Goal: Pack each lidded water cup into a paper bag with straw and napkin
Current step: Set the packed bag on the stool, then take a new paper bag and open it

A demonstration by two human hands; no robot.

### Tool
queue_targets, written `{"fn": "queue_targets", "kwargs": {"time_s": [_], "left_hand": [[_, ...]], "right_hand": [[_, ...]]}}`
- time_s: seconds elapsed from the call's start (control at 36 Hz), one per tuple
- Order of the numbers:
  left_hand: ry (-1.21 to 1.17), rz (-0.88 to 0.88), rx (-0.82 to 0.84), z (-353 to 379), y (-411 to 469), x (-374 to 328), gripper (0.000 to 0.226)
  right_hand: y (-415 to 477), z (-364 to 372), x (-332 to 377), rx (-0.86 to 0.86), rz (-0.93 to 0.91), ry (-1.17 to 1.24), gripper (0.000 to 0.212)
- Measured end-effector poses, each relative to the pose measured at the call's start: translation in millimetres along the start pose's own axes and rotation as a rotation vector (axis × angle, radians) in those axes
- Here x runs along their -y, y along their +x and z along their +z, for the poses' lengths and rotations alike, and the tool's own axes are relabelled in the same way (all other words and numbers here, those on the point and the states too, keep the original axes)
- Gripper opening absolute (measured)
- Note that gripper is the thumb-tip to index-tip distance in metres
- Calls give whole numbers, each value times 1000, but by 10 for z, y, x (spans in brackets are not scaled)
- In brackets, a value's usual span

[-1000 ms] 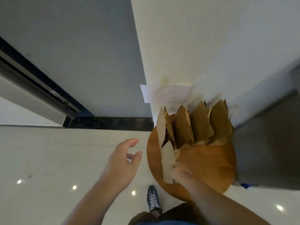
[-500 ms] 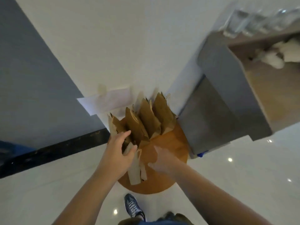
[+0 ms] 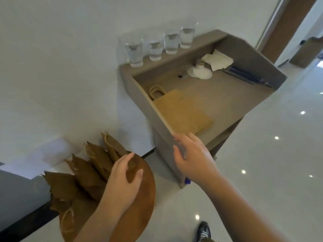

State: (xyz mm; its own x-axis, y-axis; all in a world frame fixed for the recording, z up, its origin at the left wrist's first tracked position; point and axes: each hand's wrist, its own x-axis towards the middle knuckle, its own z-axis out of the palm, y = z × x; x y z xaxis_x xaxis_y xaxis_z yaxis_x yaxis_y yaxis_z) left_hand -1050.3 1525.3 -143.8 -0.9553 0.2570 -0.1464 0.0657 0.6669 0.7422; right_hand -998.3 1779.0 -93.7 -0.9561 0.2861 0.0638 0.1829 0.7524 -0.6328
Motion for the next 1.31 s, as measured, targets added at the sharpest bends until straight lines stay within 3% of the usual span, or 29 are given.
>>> {"fn": "queue_targets", "kwargs": {"time_s": [0.08, 0.19, 0.36, 0.61, 0.75, 0.86, 1.03, 1.19, 1.31], "left_hand": [[18, 48, -17, 451, 94, -535, 59], [100, 145, -2, 797, 153, -1119, 63], [224, 234, -86, 977, 388, -1811, 58], [249, 251, -101, 1177, 770, -2060, 56], [160, 248, -44, 1333, 1070, -2066, 55], [273, 178, 56, 1461, 1449, -2004, 61], [547, -39, 368, 1639, 1993, -1882, 96], [590, -93, 339, 1710, 2309, -2024, 99], [549, -139, 326, 1638, 2407, -2116, 86]], "right_hand": [[245, -319, -518, -37, 12, 7, 54], [419, -600, -1003, 113, 71, -39, 46], [709, -850, -1391, 226, 73, -11, 55], [967, -933, -1656, 340, 98, -38, 41], [1311, -940, -1773, 364, 89, -42, 45], [1737, -840, -1825, 384, 129, 23, 57], [2168, -622, -1908, 375, 299, 95, 58], [2590, -578, -2000, 419, 347, 134, 49], [2868, -485, -1944, 430, 312, 138, 39]]}}
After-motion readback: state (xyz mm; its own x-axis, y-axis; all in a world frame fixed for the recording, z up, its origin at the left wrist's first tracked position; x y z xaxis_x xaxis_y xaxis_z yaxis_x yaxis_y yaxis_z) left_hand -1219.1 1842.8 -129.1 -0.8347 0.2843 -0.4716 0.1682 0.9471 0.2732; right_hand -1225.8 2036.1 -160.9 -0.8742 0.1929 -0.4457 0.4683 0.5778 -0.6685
